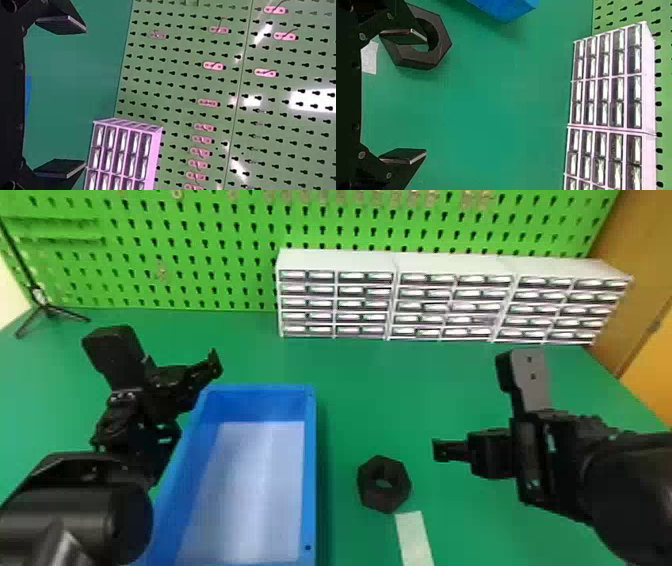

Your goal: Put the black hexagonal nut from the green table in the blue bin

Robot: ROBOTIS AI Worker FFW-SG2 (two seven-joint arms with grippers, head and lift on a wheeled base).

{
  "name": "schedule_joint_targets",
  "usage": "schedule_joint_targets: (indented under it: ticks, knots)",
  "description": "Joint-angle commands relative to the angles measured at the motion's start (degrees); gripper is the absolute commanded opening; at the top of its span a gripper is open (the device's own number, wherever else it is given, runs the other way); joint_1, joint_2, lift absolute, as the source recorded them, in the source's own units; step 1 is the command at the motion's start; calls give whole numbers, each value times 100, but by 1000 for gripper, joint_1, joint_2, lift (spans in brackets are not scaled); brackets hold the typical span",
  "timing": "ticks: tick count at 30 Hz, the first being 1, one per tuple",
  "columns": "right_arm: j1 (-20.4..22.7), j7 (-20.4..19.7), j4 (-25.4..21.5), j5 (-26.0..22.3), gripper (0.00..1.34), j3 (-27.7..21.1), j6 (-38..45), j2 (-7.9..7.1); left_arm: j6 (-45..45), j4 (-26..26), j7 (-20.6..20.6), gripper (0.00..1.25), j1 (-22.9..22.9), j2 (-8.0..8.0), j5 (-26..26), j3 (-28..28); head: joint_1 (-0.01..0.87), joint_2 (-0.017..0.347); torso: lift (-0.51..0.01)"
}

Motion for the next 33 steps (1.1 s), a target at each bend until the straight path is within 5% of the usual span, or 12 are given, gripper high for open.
schedule_joint_targets:
  ticks: [1, 33]
  knots:
    - [-4, 3, 18, 31, 1055, 28, 8, -3, 0, 0, -2, 1151, -6, 0, 1, -14, 692, 8, -97]
    - [-233, 3, 62, 136, 1055, 98, 8, -21, 0, 0, -2, 1151, -50, 0, 1, -49, 692, 8, -97]
